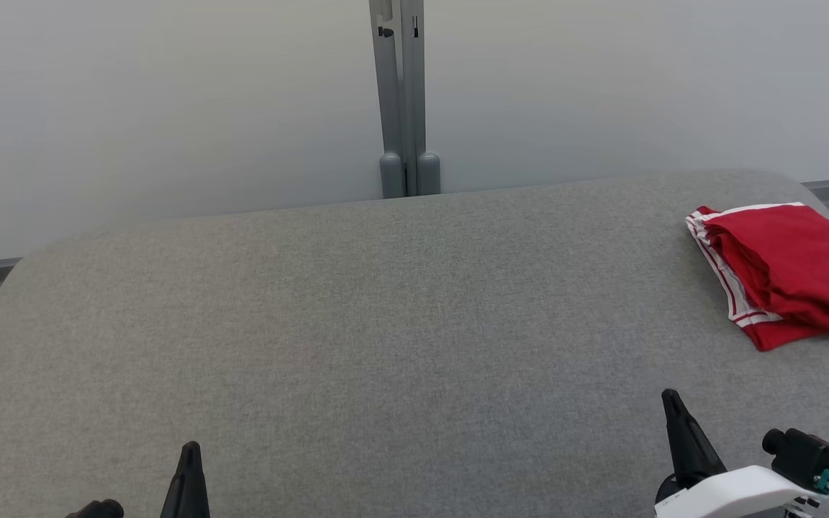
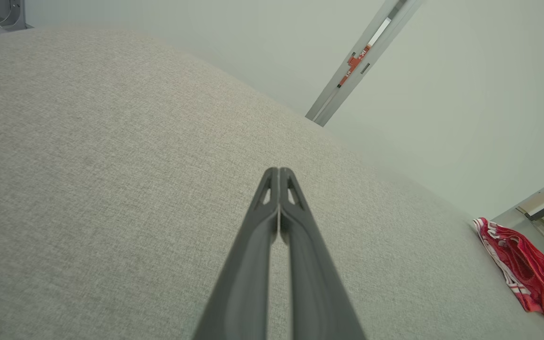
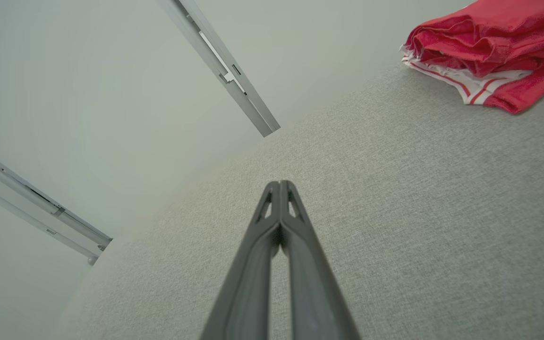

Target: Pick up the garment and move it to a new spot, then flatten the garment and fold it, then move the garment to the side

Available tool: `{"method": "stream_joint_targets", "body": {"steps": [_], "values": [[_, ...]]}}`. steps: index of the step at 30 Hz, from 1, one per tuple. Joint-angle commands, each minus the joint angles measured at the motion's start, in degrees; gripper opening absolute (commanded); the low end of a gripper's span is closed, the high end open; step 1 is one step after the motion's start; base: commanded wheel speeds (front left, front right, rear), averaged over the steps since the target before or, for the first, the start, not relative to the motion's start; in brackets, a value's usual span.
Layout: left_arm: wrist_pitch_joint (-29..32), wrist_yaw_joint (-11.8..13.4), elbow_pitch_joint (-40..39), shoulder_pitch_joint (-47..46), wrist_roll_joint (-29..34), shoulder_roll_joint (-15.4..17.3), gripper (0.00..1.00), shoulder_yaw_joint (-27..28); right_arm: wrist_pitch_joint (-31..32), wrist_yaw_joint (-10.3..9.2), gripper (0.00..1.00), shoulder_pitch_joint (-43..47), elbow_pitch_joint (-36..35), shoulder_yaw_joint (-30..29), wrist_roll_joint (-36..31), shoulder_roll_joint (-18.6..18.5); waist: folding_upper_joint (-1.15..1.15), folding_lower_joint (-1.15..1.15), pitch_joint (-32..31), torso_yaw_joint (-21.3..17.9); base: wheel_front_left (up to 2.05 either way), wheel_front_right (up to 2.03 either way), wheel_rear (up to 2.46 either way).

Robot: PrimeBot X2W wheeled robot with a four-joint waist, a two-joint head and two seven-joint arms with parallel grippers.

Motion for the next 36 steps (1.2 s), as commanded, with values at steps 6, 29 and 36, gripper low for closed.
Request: {"method": "stream_joint_targets", "body": {"steps": [6, 29, 36], "values": [[1.33, -0.88, -0.15, -3.25, -6.58, 0.69, 0.0, 1.06, 1.44, 0.0, 0.0, -2.72, -0.26, -0.94, 6.75, -0.35, 0.0, 0.0, 0.45, 0.09, 0.0, 0.0, 0.0], [5.45, -2.72, 1.4, -7.73, -23.23, 0.9, 0.0, 3.4, 5.54, 0.0, 0.0, -6.14, 0.81, -3.23, 23.79, -0.47, 0.0, 0.0, 1.99, 0.4, 0.0, 0.0, 0.0], [6.56, -3.2, 1.85, -8.9, -27.44, 0.92, 0.0, 4.09, 6.64, 0.0, 0.0, -6.97, 1.1, -3.9, 28.14, -0.45, 0.0, 0.0, 2.45, 0.5, 0.0, 0.0, 0.0]]}}
